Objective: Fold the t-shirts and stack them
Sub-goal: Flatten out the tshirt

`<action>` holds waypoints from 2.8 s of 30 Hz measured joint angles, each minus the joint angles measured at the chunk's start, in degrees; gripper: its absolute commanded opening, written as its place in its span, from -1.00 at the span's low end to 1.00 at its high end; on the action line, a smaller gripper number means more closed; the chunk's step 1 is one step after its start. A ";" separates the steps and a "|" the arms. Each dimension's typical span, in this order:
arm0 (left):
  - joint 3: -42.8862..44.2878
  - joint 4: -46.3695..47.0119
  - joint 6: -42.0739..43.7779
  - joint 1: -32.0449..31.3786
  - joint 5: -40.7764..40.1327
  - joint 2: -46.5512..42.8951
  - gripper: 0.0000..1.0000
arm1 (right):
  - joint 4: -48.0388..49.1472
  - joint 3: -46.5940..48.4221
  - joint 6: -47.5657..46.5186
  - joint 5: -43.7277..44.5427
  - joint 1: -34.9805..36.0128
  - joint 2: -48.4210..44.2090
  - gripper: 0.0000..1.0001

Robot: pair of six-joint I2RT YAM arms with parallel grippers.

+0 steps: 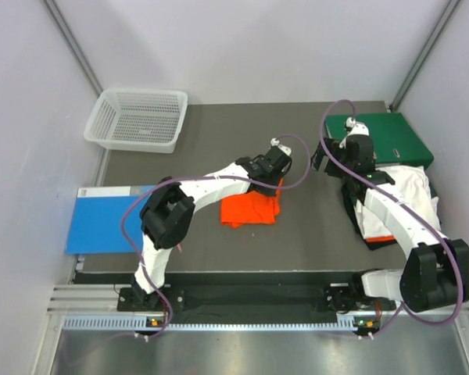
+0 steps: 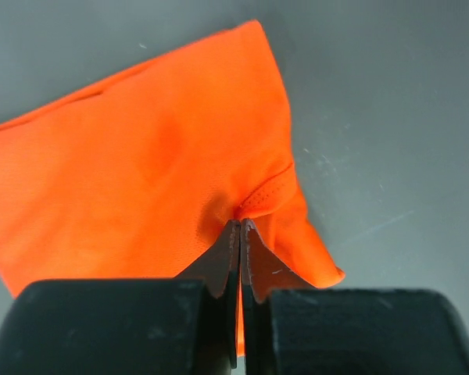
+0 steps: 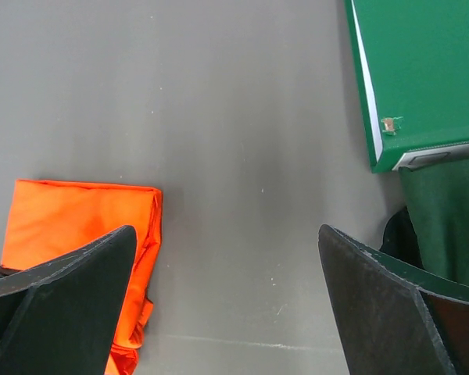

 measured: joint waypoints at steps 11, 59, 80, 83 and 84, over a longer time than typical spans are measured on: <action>-6.32 -0.44 0.20 3.89 -9.03 -17.44 -1.00 | 2.64 -2.73 0.00 -8.96 -0.11 0.74 0.99; -29.86 -4.57 -2.93 29.83 -12.20 -31.71 -0.87 | 9.64 -4.00 0.46 -21.20 8.31 14.71 0.99; -1.36 3.43 -2.34 -1.92 6.05 -28.94 -1.00 | 4.83 -6.10 2.43 -5.81 -1.38 -0.39 0.99; 5.42 4.98 -1.57 -4.59 8.07 -27.04 -1.00 | 4.44 -7.19 2.64 -4.35 -4.33 -3.69 0.99; 6.27 5.35 -1.36 -4.81 8.07 -27.06 -1.00 | 4.31 -7.52 2.69 -4.02 -4.87 -4.42 0.99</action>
